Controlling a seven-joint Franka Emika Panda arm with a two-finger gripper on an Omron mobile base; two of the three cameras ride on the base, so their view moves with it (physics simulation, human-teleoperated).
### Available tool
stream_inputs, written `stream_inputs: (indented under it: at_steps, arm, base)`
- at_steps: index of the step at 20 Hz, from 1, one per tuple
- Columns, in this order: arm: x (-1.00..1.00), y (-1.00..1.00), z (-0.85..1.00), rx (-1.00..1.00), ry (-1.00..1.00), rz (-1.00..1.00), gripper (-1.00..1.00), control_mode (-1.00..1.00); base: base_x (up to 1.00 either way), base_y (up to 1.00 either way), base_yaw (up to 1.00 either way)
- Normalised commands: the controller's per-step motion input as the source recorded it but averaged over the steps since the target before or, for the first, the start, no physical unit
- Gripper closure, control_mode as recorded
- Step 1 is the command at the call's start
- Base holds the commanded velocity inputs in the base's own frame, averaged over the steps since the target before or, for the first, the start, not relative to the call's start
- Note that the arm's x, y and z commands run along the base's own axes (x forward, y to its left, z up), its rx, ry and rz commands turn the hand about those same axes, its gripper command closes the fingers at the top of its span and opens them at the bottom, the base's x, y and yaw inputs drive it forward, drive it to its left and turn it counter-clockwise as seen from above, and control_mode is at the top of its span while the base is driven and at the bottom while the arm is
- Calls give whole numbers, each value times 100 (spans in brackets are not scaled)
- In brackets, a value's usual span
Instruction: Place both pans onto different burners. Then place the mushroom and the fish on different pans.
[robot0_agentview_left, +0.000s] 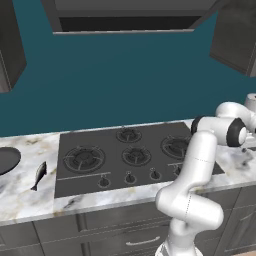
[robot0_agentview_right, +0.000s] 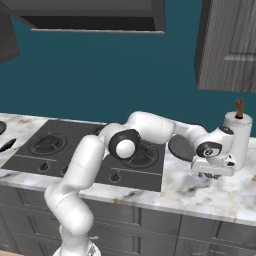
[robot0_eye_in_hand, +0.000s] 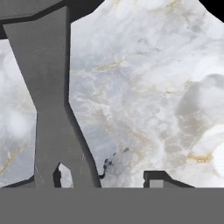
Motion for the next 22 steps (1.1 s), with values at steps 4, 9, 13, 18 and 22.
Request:
stream_inputs:
  at_steps: [4, 9, 13, 18, 22]
  arm:
    - [0, 0, 0, 0, 0, 0, 100, -100]
    - [0, 2, 8, 0, 2, 0, 100, -100]
    - [0, 9, 26, 0, 0, 0, 100, -100]
    - [0, 14, 26, 0, 0, 1, 100, -100]
    - [0, 43, 20, -1, 5, 9, 100, -100]
  base:
    - [0, 0, 0]
    - [0, 0, 0]
    - [0, 0, 0]
    - [0, 0, 0]
    - [0, 0, 0]
